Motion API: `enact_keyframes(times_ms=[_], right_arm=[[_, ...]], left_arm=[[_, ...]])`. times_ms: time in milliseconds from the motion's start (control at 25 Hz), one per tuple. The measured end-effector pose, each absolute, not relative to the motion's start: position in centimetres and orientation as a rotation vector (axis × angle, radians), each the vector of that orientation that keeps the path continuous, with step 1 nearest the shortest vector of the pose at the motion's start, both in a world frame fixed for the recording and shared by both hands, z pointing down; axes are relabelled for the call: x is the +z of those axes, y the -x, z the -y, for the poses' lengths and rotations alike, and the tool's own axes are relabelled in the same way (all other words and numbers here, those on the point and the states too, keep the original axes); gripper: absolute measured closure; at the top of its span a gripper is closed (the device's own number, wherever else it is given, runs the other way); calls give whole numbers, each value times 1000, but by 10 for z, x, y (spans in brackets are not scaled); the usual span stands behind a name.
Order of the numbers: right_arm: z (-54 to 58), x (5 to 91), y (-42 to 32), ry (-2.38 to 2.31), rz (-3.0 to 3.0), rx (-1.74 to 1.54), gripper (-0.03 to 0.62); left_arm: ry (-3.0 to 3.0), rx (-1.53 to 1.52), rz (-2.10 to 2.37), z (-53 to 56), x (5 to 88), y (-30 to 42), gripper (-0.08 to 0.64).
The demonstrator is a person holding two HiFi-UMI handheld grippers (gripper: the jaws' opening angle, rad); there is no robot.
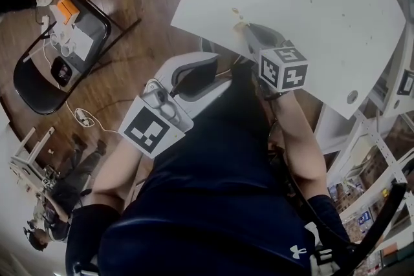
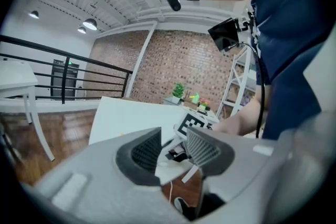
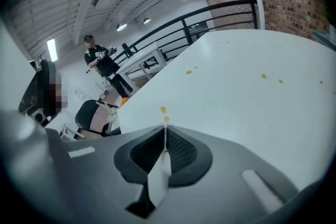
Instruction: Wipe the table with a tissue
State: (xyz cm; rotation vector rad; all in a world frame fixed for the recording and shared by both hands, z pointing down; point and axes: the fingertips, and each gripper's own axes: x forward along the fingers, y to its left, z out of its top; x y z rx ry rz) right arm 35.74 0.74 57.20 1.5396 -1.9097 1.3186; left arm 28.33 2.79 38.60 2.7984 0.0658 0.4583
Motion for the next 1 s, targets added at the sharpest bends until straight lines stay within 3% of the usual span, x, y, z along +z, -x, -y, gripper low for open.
enact_keyframes(times_ms=[120, 280, 400, 680, 800, 1000], right_arm=[[-8, 569, -357, -1518, 1912, 1248, 557], [-7, 555, -360, -1569, 1909, 1173, 440], [-8, 546, -356, -1585, 1919, 1092, 417], [-8, 528, -342, -1615, 1924, 895, 437], [-13, 537, -355, -1678, 1830, 950, 547], [-14, 519, -364, -1737, 1807, 813, 565]], left_arm=[[-2798, 440, -52, -25, 385, -281, 408], [-2790, 433, -42, -23, 387, -277, 408], [-2791, 430, -36, -22, 387, -276, 408], [-2778, 439, -16, -21, 390, -274, 408], [-2771, 441, -10, -20, 391, -273, 408], [-2768, 438, -4, -18, 390, -273, 408]])
